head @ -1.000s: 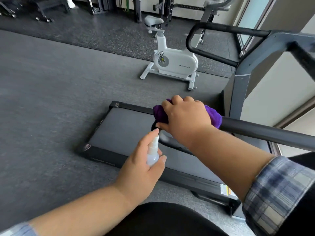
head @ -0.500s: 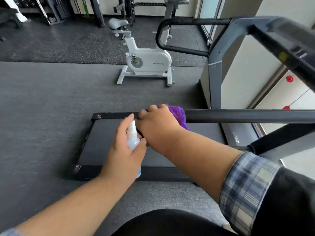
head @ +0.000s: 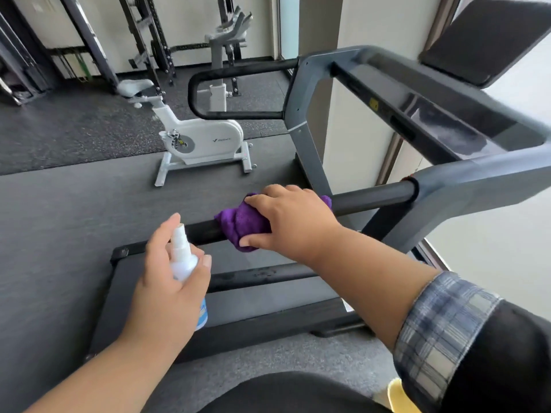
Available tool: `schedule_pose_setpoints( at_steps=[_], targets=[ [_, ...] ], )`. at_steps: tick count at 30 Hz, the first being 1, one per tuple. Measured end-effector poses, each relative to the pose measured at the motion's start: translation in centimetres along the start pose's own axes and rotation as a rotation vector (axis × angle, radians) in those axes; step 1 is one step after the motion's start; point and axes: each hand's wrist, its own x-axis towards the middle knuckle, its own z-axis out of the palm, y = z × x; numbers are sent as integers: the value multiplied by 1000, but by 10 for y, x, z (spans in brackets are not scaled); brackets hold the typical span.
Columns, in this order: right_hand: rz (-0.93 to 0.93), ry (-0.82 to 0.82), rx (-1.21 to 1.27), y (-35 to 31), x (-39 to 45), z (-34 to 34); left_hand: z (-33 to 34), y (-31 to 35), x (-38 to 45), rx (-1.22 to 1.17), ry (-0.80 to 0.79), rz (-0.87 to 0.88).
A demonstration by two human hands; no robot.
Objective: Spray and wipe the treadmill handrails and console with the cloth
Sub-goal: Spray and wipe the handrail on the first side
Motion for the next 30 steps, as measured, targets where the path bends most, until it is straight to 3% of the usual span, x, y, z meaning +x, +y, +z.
schedule_pose_setpoints(
  at_steps=[9, 14, 21, 26, 30],
  targets=[
    [134, 80, 6, 155, -57, -29, 71, 40, -10, 27, -4, 16],
    [115, 87, -107, 142, -52, -22, 95, 48, -10, 93, 40, 10],
    [-39, 28, -86, 106, -32, -18, 105, 57, -2, 178, 71, -3],
    [-129, -30, 24, 134, -35, -23, 80, 63, 13, 218, 28, -21],
    [-157, 15, -114, 128, -30, -16, 42, 57, 14, 254, 76, -76]
  ],
)
